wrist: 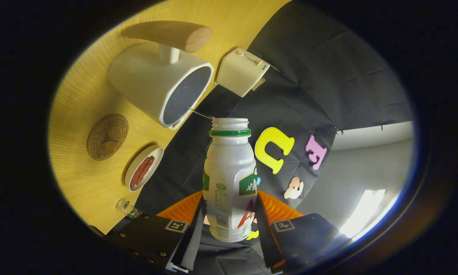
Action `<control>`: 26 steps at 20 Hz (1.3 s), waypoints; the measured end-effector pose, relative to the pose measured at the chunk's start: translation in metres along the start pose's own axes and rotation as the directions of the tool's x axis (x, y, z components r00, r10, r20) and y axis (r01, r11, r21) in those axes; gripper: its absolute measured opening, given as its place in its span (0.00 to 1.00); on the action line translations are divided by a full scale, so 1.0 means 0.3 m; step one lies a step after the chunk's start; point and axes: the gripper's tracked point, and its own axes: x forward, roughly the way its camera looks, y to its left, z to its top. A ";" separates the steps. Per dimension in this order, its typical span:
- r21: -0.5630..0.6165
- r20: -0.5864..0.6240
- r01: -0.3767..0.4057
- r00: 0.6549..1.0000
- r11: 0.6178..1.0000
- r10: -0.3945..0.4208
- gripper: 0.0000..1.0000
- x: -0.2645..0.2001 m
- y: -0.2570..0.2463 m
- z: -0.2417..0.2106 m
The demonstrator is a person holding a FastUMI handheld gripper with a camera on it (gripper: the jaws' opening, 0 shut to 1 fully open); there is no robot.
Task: Take the bottle from table, then pour the juice into the cup, finally place the bottle on the coaster
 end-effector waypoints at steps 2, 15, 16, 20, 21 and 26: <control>-0.020 0.010 -0.002 1.000 1.000 0.002 0.66 0.002 0.006 0.014; 0.011 0.031 -0.037 0.999 0.999 0.037 0.66 -0.001 0.030 0.034; 0.069 0.031 -0.062 0.998 0.996 0.060 0.66 0.001 0.052 0.028; 0.313 0.039 -0.139 0.990 0.940 0.134 0.66 -0.015 0.105 0.023; 0.369 0.041 -0.150 0.989 0.917 0.145 0.66 -0.018 0.112 0.023; 0.644 0.059 -0.185 0.979 0.742 0.194 0.66 -0.011 0.155 0.014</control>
